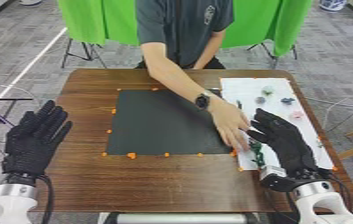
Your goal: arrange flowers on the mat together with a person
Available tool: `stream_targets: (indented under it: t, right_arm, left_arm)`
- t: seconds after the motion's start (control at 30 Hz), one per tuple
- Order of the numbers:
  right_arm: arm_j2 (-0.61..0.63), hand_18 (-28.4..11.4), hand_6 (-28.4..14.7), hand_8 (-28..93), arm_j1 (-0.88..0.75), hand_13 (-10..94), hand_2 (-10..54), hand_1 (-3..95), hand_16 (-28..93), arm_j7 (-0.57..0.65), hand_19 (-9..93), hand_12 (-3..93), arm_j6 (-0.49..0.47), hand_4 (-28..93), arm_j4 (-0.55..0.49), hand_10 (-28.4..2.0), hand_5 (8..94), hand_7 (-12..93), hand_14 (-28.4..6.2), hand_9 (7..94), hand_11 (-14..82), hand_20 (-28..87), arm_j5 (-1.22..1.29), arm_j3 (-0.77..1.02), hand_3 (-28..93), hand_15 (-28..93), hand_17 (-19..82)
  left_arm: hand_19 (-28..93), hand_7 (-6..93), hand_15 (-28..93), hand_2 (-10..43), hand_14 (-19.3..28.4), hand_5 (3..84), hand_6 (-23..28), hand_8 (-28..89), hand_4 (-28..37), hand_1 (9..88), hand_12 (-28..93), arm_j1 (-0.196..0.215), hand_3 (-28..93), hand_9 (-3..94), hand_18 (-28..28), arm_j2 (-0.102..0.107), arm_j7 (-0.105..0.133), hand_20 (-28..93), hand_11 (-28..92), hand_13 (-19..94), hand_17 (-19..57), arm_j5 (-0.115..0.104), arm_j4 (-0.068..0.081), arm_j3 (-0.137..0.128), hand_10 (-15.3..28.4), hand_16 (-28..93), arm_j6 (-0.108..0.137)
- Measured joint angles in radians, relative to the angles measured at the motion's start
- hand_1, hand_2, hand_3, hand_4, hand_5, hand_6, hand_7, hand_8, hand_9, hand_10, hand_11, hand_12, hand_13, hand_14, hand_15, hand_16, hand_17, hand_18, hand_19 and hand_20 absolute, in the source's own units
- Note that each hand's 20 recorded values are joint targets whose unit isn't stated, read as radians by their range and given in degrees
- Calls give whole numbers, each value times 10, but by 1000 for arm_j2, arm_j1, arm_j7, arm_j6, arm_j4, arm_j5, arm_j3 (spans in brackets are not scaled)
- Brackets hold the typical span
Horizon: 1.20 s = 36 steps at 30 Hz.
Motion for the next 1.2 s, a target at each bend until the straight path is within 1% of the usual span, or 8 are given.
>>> stream_targets:
  t: [0.1,0.3,0.37,0.47,0.53,0.83,1.03,1.2]
  right_arm:
    - [0,-157,-64,-133,0,296,102,226,55,5,402,77,0,-252,0,-147,422,122,-106,342,87,121,0,0,823,167,138]
    - [-1,-165,-65,-133,0,305,104,227,57,17,410,78,-4,-252,0,-149,423,122,-113,340,88,123,2,2,822,168,136]
    - [-1,-165,-65,-133,0,307,104,227,58,19,411,79,-6,-252,0,-149,423,122,-114,341,89,123,2,3,821,168,136]
    - [-1,-166,-65,-133,0,308,105,227,58,21,412,78,-8,-252,0,-149,421,120,-114,340,88,122,3,4,820,167,136]
    - [-1,-166,-66,-131,0,310,105,227,59,21,412,78,-8,-251,0,-150,419,119,-114,340,88,122,4,4,820,168,136]
    - [0,-171,-67,-129,1,306,107,228,67,21,422,81,-6,-251,0,-154,417,122,-122,337,91,125,4,2,821,176,131]
    - [0,-176,-69,-130,0,306,107,227,73,31,432,82,10,-250,0,-155,418,122,-129,337,92,126,4,-2,822,184,128]
    - [0,-178,-70,-129,0,304,105,227,77,33,433,83,11,-248,1,-155,418,124,-136,334,91,124,4,-4,822,187,126]
  left_arm:
    - [229,49,113,120,92,419,87,-85,-283,322,65,1,695,356,106,-1,4,123,111,248,-14,-24,1,1,126,-47,-4]
    - [229,51,114,121,93,421,86,-85,-283,320,66,0,699,360,106,-5,15,124,112,252,-12,-92,5,3,126,-47,-21]
    - [229,51,114,119,93,421,86,-86,-283,320,66,-1,700,360,107,-6,23,124,112,252,-12,-112,8,7,126,-47,-28]
    - [228,51,115,116,93,422,86,-85,-283,322,66,-2,701,361,107,-6,39,124,111,252,-12,-151,14,15,125,-46,-40]
    - [228,51,115,115,94,422,86,-85,-283,323,67,-2,701,361,108,-5,45,124,111,253,-12,-159,16,18,125,-46,-43]
    - [235,53,124,113,99,427,83,-84,-283,324,70,-2,704,370,113,-2,53,128,115,264,-13,-165,18,19,125,-42,-44]
    - [243,58,133,115,100,437,84,-84,-283,326,73,-2,705,382,115,0,73,131,120,276,-13,-202,17,25,127,-41,-39]
    - [247,62,137,119,101,442,82,-86,-283,324,73,-1,707,390,116,4,93,131,123,279,-12,-221,12,28,129,-44,-13]
